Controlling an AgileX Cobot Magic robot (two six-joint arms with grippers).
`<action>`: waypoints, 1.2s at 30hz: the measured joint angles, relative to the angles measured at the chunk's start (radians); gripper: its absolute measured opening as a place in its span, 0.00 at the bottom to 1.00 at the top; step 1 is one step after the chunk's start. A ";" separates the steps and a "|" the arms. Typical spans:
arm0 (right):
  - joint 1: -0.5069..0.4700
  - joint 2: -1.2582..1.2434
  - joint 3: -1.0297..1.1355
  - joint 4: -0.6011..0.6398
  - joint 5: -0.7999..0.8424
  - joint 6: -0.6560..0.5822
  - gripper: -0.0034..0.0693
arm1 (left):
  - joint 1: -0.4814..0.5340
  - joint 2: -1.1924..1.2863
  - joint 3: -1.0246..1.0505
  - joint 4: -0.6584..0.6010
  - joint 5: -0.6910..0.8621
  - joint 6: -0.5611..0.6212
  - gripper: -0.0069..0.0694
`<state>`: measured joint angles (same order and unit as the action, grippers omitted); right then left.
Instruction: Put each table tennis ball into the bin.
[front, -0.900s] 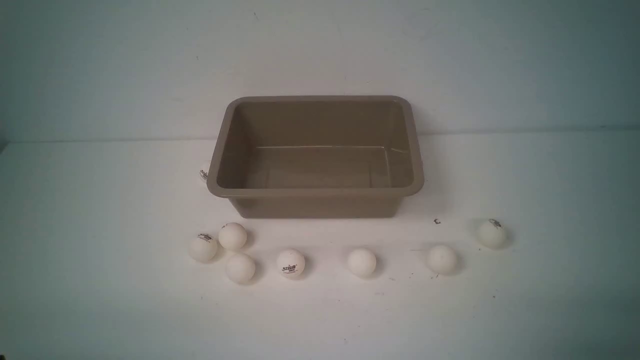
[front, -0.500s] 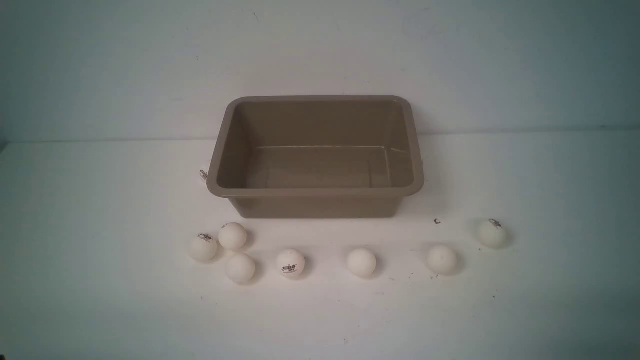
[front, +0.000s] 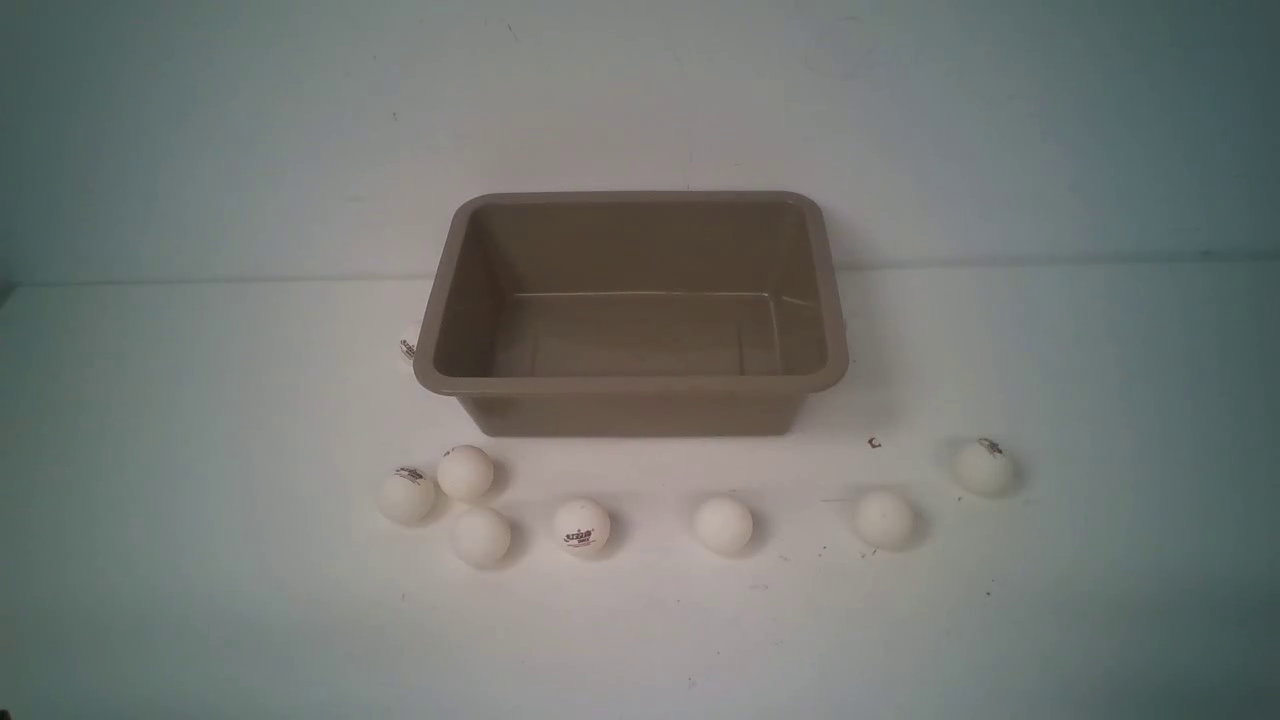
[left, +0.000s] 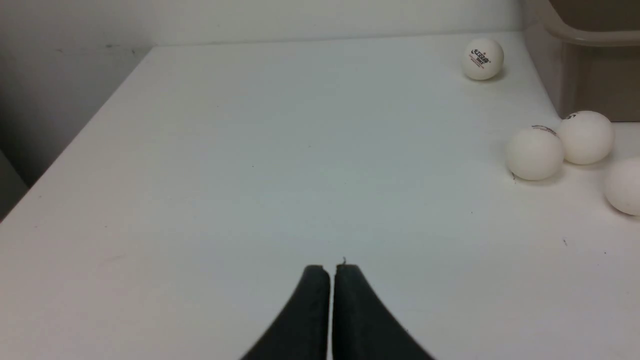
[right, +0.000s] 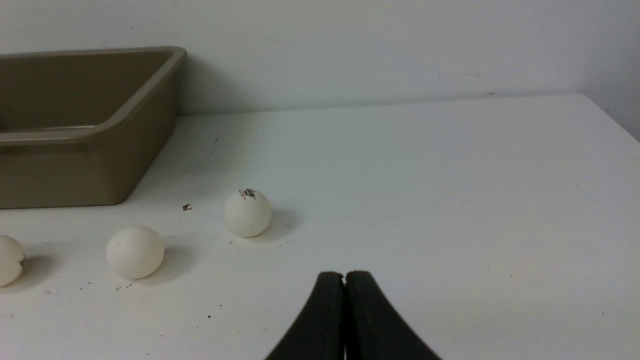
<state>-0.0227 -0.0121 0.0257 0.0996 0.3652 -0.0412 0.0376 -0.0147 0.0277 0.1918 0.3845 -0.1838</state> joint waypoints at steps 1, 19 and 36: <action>0.000 0.000 0.000 0.000 0.000 0.000 0.02 | 0.000 0.000 0.000 0.000 0.000 0.000 0.09; 0.000 0.000 0.003 0.319 -0.061 0.021 0.02 | 0.000 0.000 0.000 0.000 0.000 0.000 0.09; 0.000 0.000 0.003 0.714 -0.213 0.022 0.02 | 0.000 0.000 0.000 0.000 0.000 0.000 0.09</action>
<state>-0.0227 -0.0121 0.0287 0.8137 0.1524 -0.0195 0.0376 -0.0147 0.0277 0.1918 0.3845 -0.1838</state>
